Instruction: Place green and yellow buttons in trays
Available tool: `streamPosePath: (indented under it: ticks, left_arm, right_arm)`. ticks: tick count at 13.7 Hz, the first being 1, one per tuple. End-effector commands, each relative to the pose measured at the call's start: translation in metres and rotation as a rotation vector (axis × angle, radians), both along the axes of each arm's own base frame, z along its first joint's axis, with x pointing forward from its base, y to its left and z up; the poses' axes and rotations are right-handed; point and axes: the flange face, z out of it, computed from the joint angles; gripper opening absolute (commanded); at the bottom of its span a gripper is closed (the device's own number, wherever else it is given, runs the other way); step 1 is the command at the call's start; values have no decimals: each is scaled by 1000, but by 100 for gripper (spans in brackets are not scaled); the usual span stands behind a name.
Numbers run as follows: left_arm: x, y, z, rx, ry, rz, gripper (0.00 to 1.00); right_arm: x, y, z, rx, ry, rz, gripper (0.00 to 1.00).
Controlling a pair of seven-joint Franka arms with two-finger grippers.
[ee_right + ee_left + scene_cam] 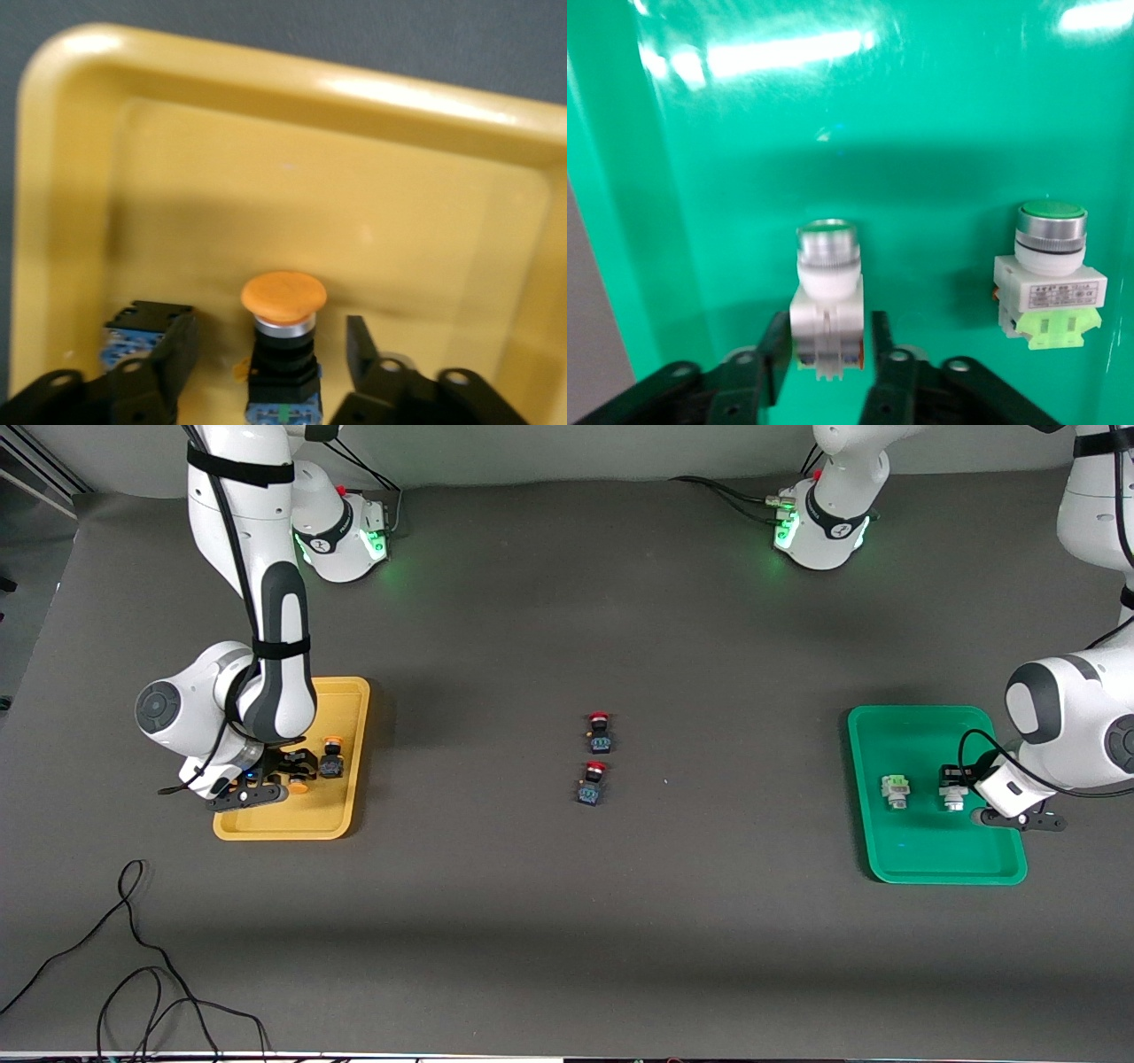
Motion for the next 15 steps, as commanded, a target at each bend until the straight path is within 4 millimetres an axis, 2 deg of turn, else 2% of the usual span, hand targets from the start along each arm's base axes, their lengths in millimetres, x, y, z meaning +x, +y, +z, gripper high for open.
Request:
streamPosePath:
  ticks: [1,2,4,8,9,11,13,15]
  left_arm:
    - [8,4,22,12,-23,21,99]
    - [10,5,35,18,-37,19,99]
    - [13,6,77,26,-18,19,99]
    - [24,-11,197,38,59,9,99]
    - [27,-18,217,40,65,1,99]
    - [31,-41,253,46,70,-27,99]
    - [26,-67,293,54,47,-61,99]
    - [17,-98,326,62,9,-99,99]
  right_arm:
    - [8,-3,48,112,-29,-7,93]
    - [15,-11,68,119,-25,-5,93]
    - [26,-21,108,136,-2,-13,93]
    - [43,-37,200,157,66,-30,93]
    - [43,-42,221,160,82,-37,93]
    - [39,-54,269,143,100,-40,93]
    - [32,-60,333,95,120,-28,93]
    - [25,-50,390,41,128,-53,93]
